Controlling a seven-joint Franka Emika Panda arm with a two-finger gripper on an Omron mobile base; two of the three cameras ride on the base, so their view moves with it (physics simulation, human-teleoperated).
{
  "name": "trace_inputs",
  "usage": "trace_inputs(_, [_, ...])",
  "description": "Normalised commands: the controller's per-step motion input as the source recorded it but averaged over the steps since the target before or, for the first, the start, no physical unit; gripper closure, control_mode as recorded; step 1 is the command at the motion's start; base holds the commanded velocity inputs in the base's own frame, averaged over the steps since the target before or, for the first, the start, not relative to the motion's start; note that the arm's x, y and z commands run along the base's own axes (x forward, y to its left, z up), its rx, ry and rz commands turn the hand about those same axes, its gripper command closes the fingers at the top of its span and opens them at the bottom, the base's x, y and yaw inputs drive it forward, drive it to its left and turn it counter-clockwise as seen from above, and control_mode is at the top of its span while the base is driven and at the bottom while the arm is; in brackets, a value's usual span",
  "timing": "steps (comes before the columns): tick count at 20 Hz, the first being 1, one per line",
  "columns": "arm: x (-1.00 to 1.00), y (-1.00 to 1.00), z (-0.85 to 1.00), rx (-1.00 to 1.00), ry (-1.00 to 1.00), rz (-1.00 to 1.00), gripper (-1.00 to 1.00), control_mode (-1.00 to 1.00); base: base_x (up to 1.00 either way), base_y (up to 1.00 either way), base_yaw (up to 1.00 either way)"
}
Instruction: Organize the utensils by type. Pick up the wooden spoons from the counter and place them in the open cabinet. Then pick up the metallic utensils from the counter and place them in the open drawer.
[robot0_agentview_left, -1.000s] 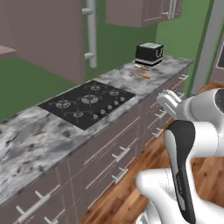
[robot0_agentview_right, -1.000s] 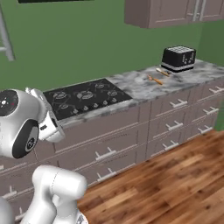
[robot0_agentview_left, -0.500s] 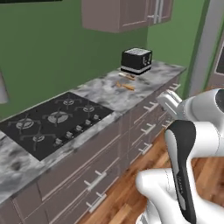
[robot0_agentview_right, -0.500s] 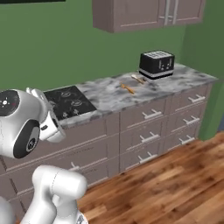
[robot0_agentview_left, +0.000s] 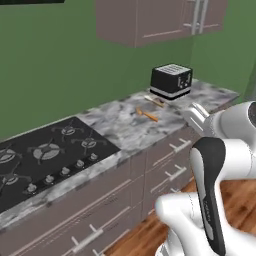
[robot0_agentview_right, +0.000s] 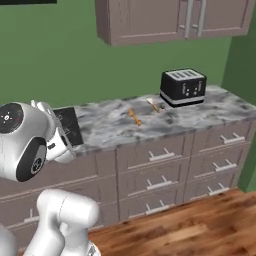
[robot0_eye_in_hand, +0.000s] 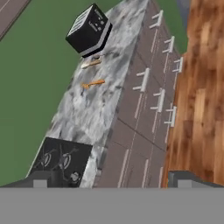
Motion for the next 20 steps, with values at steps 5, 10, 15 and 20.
trace_inputs(5, [0.0,0.0,0.0,0.0,0.0,0.0,-1.0,1.0,0.92,-0.77,0.38])
trace_inputs(10, [0.0,0.0,0.0,0.0,0.0,0.0,-1.0,1.0,0.83,-0.68,0.39])
trace_inputs(15, [0.0,0.0,0.0,0.0,0.0,0.0,-1.0,1.0,0.69,-0.55,0.38])
trace_inputs(20, [0.0,0.0,0.0,0.0,0.0,0.0,-1.0,1.0,0.52,-0.26,0.34])
